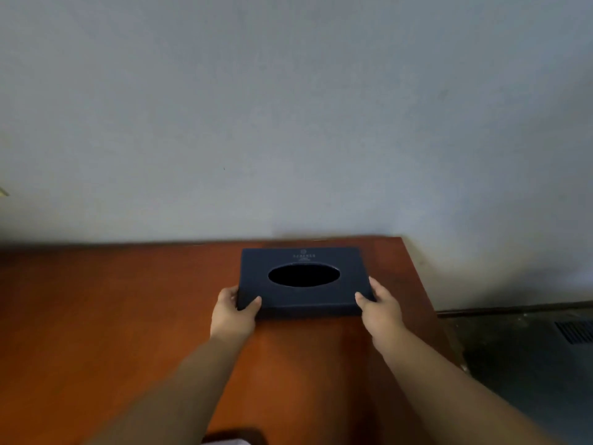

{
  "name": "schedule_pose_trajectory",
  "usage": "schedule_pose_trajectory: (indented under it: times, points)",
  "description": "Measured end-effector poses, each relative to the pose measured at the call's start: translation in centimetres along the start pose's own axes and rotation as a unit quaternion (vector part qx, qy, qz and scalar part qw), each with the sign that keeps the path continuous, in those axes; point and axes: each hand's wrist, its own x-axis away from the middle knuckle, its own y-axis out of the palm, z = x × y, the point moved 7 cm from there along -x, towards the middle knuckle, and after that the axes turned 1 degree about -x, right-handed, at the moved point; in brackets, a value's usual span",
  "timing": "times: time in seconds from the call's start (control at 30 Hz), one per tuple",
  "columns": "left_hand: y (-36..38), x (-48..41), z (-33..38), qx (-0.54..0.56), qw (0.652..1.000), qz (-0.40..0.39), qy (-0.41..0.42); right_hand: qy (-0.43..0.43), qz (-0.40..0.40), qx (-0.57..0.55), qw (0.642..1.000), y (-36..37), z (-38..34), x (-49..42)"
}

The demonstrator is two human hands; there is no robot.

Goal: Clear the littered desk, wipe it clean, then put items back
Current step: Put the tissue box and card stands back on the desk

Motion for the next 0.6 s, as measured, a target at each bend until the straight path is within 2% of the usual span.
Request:
schedule_pose_trajectory:
  times: [0.23,0.6]
  points:
    - [0.4,-3.2,1.5,-0.005,1.0,0.015,-0.005,-0.01,0.004,-0.007,1.0,1.6,-1.6,-3.4]
    - [-1.1,-3.1,0.7,0.044,0.998,0.029,-0.018,0.005,-0.016,-0.001,1.0,3.0,-0.9,-2.8]
